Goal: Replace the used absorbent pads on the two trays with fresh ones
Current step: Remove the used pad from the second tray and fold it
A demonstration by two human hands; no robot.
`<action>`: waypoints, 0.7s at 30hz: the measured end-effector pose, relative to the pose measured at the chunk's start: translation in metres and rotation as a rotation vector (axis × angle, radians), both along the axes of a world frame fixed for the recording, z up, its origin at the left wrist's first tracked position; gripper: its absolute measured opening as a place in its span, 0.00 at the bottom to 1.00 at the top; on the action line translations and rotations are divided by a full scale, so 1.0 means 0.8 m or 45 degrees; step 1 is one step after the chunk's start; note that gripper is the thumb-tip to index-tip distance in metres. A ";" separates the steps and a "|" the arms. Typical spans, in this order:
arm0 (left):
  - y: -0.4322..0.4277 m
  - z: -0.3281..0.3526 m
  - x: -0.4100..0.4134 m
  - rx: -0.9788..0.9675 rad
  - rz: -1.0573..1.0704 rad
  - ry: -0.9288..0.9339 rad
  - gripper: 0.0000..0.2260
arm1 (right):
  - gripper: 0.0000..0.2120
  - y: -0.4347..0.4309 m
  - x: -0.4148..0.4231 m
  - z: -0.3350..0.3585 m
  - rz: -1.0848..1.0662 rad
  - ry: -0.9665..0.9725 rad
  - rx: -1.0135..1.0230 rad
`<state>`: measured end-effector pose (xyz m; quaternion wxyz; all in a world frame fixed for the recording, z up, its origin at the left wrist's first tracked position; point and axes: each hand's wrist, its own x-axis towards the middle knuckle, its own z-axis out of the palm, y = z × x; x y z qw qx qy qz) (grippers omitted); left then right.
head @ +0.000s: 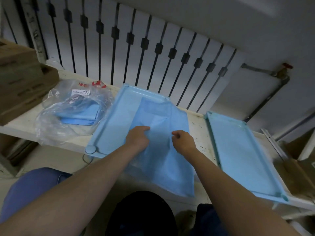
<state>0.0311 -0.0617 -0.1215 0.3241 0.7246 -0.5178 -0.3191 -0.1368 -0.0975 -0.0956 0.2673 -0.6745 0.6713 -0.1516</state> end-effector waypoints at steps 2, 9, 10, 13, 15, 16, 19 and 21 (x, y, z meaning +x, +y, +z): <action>-0.001 0.017 -0.010 -0.018 0.021 -0.050 0.25 | 0.18 0.001 -0.016 -0.002 -0.053 0.060 -0.001; 0.006 0.060 -0.005 -0.099 0.237 -0.145 0.25 | 0.21 -0.006 -0.041 -0.016 -0.210 0.136 0.052; 0.009 0.055 0.004 -0.059 0.264 -0.158 0.25 | 0.21 -0.005 -0.041 -0.018 -0.223 0.147 0.074; 0.025 0.029 0.023 0.128 0.275 -0.196 0.22 | 0.23 -0.001 -0.041 -0.027 -0.236 0.165 0.183; 0.032 0.012 0.028 0.207 0.248 -0.245 0.20 | 0.24 0.002 -0.042 -0.032 -0.230 0.119 0.236; 0.032 0.004 0.030 0.229 0.236 -0.285 0.20 | 0.25 0.003 -0.042 -0.035 -0.224 0.075 0.249; 0.028 -0.011 0.028 0.271 0.240 -0.442 0.20 | 0.27 0.004 -0.047 -0.043 -0.204 -0.028 0.257; 0.025 -0.011 0.021 0.317 0.314 -0.489 0.20 | 0.29 0.003 -0.051 -0.047 -0.218 -0.088 0.260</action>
